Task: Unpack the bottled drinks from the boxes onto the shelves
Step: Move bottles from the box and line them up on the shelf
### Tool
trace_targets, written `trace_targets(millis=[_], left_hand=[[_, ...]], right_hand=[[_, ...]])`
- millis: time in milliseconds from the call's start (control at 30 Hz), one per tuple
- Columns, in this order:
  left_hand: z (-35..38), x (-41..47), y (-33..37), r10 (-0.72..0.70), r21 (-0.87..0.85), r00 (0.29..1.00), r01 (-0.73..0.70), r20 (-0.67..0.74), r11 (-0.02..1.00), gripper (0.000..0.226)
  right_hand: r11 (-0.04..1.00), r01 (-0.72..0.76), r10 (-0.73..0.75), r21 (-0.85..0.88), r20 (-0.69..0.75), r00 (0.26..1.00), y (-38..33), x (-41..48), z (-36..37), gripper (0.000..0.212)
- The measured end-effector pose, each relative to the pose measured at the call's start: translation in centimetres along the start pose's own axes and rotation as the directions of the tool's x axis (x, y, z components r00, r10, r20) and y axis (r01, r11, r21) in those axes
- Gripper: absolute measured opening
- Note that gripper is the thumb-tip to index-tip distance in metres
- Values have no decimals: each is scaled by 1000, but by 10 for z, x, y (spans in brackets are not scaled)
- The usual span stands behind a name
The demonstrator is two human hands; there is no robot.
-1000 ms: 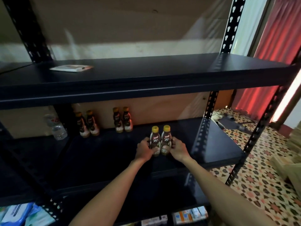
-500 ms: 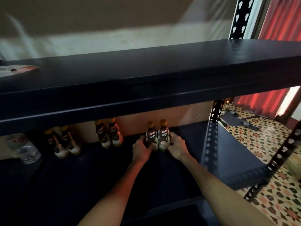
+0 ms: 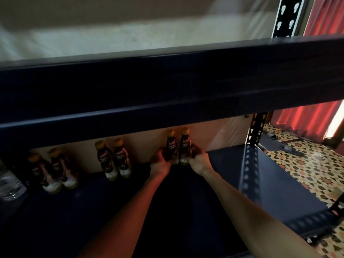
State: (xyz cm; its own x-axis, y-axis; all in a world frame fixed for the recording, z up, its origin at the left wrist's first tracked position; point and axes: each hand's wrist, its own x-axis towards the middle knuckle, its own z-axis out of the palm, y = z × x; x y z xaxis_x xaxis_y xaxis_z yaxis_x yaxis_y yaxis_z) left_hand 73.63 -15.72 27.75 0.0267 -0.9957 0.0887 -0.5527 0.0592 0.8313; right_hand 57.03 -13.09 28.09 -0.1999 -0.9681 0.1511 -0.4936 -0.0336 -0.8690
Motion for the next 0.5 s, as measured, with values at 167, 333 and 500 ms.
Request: trace_targets(millis=[167,333,500], left_hand=[[2,6,2,-6,-13,1000,6,-5,1000,54],[-3,-12,6,-104,-38,995,104,7,994,92],[-32,-55,12,-47,141,998,52,-42,989,94]], right_hand=[[998,-28,26,51,39,999,1,6,0,41],[994,-70,65,80,61,996,6,-11,0,72],[998,-56,54,-36,-44,998,-4,-48,-15,89]])
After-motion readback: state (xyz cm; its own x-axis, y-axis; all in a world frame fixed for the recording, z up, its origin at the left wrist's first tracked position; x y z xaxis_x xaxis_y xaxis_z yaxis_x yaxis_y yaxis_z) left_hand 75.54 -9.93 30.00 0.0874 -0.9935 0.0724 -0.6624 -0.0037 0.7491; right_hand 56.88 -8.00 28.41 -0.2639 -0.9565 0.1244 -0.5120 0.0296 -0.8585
